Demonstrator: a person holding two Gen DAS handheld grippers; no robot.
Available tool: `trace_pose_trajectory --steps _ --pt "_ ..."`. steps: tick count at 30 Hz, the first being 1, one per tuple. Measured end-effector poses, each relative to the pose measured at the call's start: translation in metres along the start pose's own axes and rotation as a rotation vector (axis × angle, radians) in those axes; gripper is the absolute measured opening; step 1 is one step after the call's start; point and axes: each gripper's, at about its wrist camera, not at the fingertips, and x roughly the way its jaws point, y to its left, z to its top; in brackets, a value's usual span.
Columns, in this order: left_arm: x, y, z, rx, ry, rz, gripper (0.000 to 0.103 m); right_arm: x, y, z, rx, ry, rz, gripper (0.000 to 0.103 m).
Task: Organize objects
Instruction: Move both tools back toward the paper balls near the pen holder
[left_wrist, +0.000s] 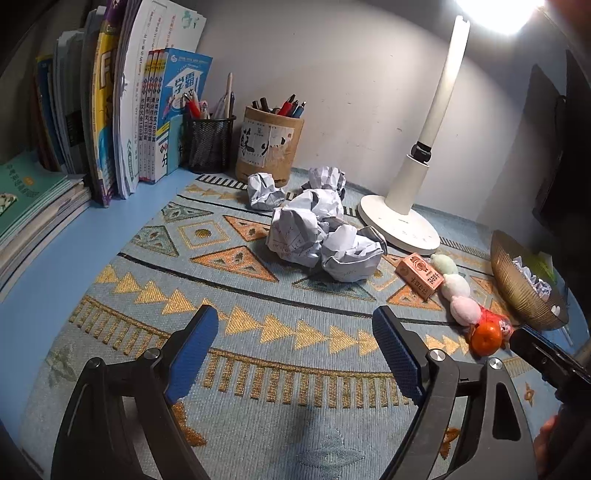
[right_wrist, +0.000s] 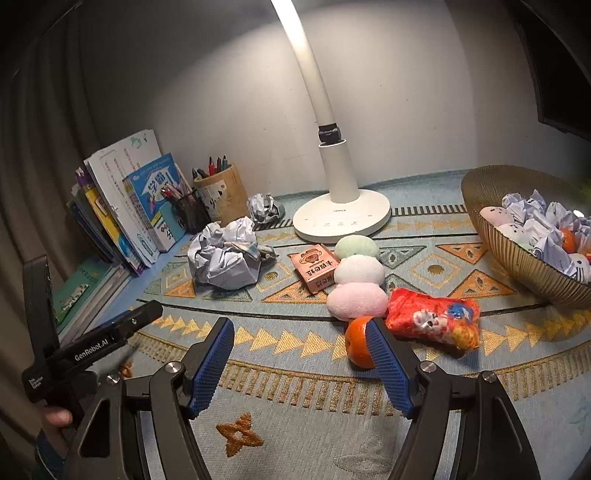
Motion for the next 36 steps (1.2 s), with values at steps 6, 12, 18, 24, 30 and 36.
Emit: trace_pose_trajectory --steps 6,12,18,24,30,36 --pt "0.008 -0.011 -0.002 0.067 0.024 0.046 0.085 0.012 -0.006 -0.009 0.006 0.038 -0.008 0.081" --pt "0.007 -0.012 -0.002 0.073 0.022 0.052 0.085 0.017 0.000 -0.010 -0.022 0.047 -0.055 0.085" --pt "0.006 -0.014 -0.003 0.087 0.018 0.052 0.085 0.019 0.021 -0.013 -0.129 0.041 -0.129 0.085" --pt "0.007 -0.014 -0.003 0.089 0.031 0.040 0.085 0.020 0.012 -0.011 -0.077 0.048 -0.136 0.085" --pt "0.011 0.002 0.007 0.022 0.103 -0.062 0.085 0.023 0.025 -0.012 -0.138 0.067 -0.143 0.085" --pt "0.034 0.025 0.071 0.006 0.161 -0.123 0.085 0.050 0.055 0.020 -0.147 0.214 -0.004 0.085"
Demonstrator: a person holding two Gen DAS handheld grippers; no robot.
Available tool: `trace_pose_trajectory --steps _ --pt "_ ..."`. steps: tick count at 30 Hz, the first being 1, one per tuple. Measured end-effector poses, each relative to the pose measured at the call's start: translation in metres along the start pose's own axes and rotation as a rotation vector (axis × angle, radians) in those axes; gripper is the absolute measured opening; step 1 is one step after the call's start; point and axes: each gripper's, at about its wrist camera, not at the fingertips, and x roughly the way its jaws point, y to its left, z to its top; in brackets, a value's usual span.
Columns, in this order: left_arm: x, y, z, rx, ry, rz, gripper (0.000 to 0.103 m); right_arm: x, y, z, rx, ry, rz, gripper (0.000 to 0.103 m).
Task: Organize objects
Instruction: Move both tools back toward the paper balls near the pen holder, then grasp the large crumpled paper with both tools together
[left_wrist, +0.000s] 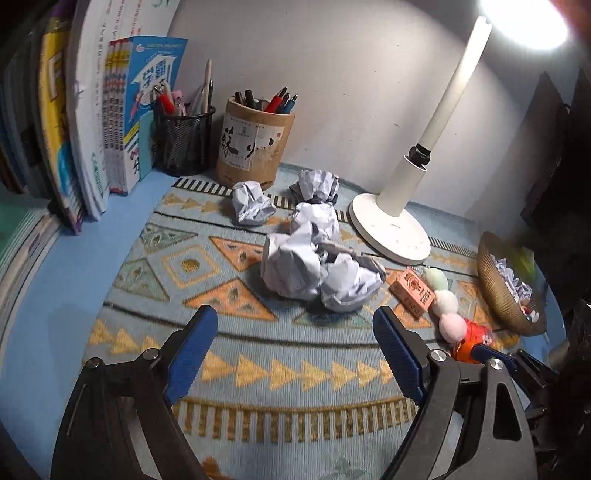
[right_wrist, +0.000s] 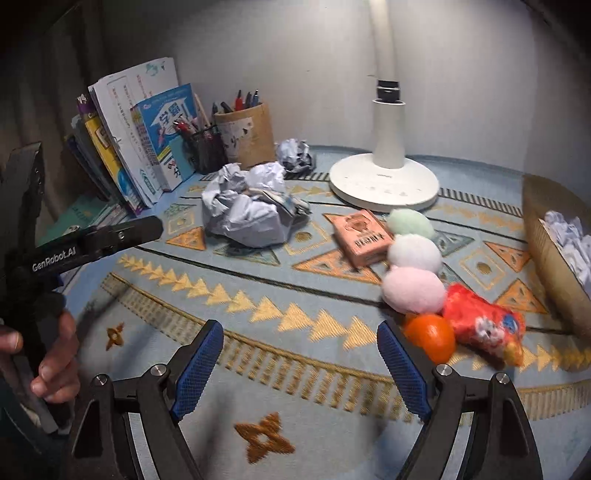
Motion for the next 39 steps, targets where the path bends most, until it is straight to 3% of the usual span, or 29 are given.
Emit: trace_pose_trajectory --steps 5,9,12,14,17,19,29,39 --pt "0.058 0.010 0.031 -0.018 0.089 -0.072 0.085 0.044 0.014 0.043 0.031 0.021 0.070 0.085" --pt "0.091 0.018 0.033 -0.074 0.138 -0.091 0.083 0.078 0.021 0.062 0.060 0.025 0.082 0.085" --pt "0.103 0.023 0.031 -0.116 0.155 -0.153 0.078 0.097 0.023 0.072 0.074 0.037 0.069 0.085" --pt "0.106 0.022 0.027 -0.097 0.150 -0.137 0.073 0.106 0.020 0.075 0.089 0.038 0.076 0.084" --pt "0.106 0.022 0.027 -0.083 0.143 -0.153 0.063 0.116 0.019 0.076 0.090 0.051 0.084 0.062" --pt "0.106 0.023 0.027 -0.092 0.149 -0.175 0.059 0.119 0.019 0.073 0.085 0.046 0.076 0.059" --pt "0.070 0.015 0.019 -0.034 0.052 -0.211 0.054 0.082 0.013 0.055 0.123 0.003 0.111 0.055" --pt "0.032 -0.045 -0.007 0.075 0.007 -0.218 0.054 0.007 -0.003 0.023 0.111 -0.078 0.116 0.055"
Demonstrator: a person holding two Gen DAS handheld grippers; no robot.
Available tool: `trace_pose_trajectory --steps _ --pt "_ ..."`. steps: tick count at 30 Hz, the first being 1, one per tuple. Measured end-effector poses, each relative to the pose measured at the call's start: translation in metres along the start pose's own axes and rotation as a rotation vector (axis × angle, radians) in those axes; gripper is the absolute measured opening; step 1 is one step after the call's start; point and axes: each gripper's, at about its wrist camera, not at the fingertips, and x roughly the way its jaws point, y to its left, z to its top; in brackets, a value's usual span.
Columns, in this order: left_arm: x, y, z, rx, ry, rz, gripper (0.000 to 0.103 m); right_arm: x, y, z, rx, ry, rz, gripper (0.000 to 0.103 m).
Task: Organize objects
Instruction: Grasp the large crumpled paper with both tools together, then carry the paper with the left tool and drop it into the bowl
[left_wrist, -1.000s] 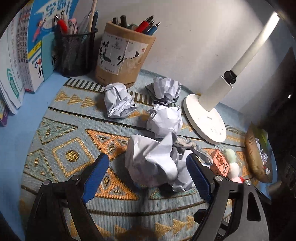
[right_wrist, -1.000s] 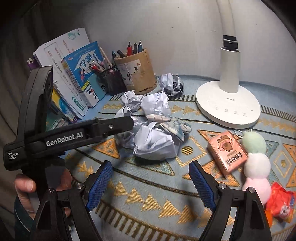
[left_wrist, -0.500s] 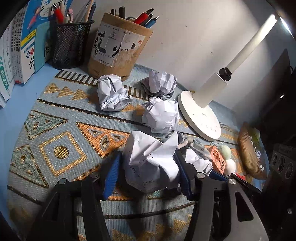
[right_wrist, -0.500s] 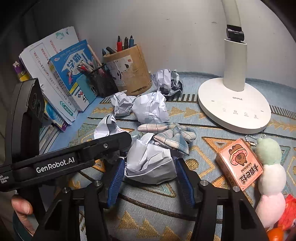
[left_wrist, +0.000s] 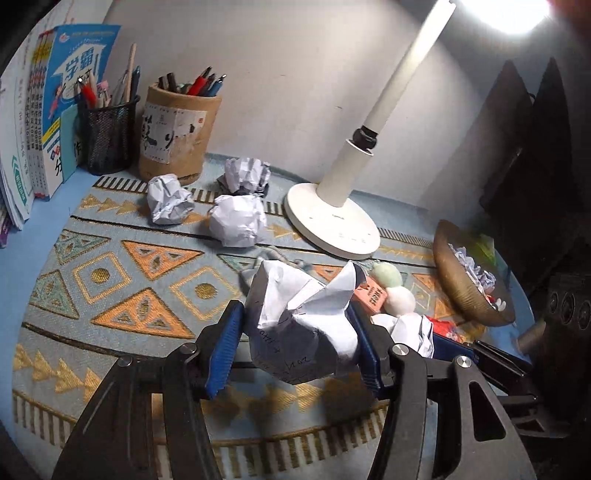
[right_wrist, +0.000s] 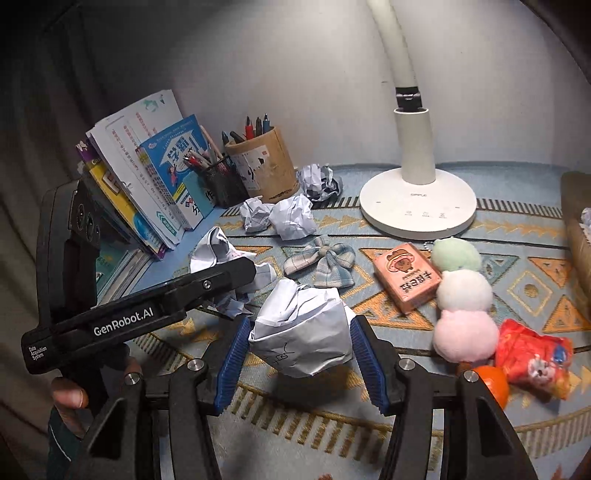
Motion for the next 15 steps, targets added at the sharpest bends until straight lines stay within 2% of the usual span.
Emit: trace_pose_trajectory --steps 6,15 --pt "-0.013 -0.049 0.008 0.052 -0.035 -0.054 0.054 -0.049 -0.030 -0.003 0.048 -0.077 -0.013 0.055" --pt "-0.006 -0.148 0.027 0.167 -0.079 -0.140 0.054 -0.130 -0.086 0.019 0.066 -0.224 -0.113 0.055"
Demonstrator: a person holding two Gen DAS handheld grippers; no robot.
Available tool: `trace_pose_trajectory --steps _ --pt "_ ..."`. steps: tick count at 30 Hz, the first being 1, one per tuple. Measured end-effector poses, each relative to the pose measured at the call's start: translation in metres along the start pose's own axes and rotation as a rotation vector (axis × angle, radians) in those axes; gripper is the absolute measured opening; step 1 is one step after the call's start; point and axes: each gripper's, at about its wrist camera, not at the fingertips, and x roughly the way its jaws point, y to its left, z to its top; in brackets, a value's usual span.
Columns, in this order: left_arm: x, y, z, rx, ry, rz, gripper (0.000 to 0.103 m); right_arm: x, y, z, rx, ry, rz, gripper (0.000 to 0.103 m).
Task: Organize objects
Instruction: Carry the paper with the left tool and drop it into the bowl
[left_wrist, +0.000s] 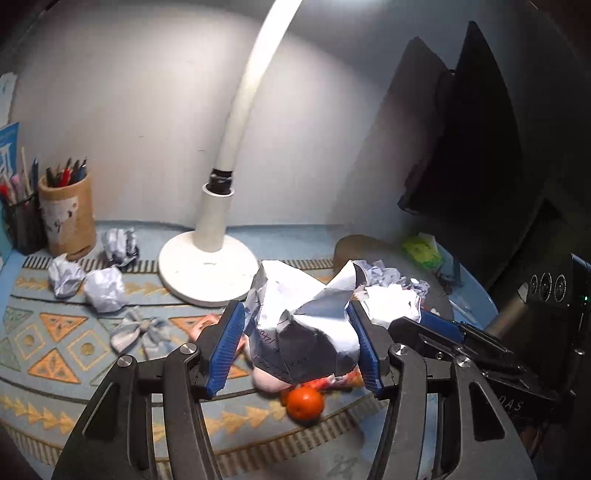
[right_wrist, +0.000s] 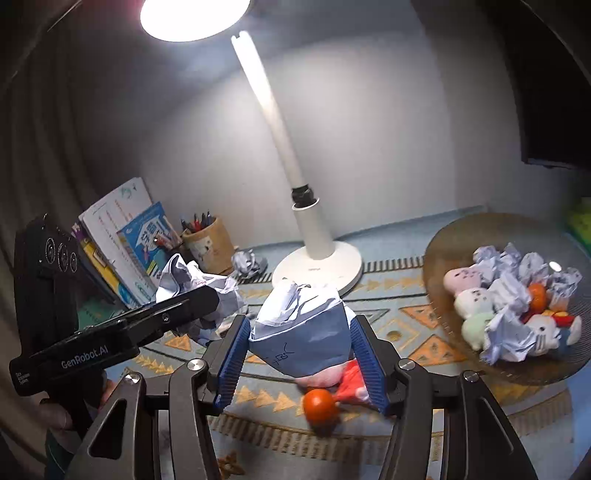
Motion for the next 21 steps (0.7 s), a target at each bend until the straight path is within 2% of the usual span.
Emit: trace_pose_trajectory --steps 4,12,16,21 --pt "0.025 -0.040 0.016 0.043 -0.006 -0.032 0.054 -0.024 -0.035 0.023 0.020 -0.060 -0.052 0.055" --pt "0.080 -0.095 0.045 0.052 -0.033 -0.098 0.054 -0.055 -0.106 0.060 0.070 -0.168 -0.185 0.055" --pt "0.107 -0.115 0.047 0.054 -0.040 -0.108 0.054 -0.060 -0.130 0.069 0.064 -0.233 -0.290 0.055" --pt "0.140 -0.128 0.039 0.071 -0.018 -0.111 0.054 -0.053 -0.162 0.067 0.120 -0.262 -0.326 0.055"
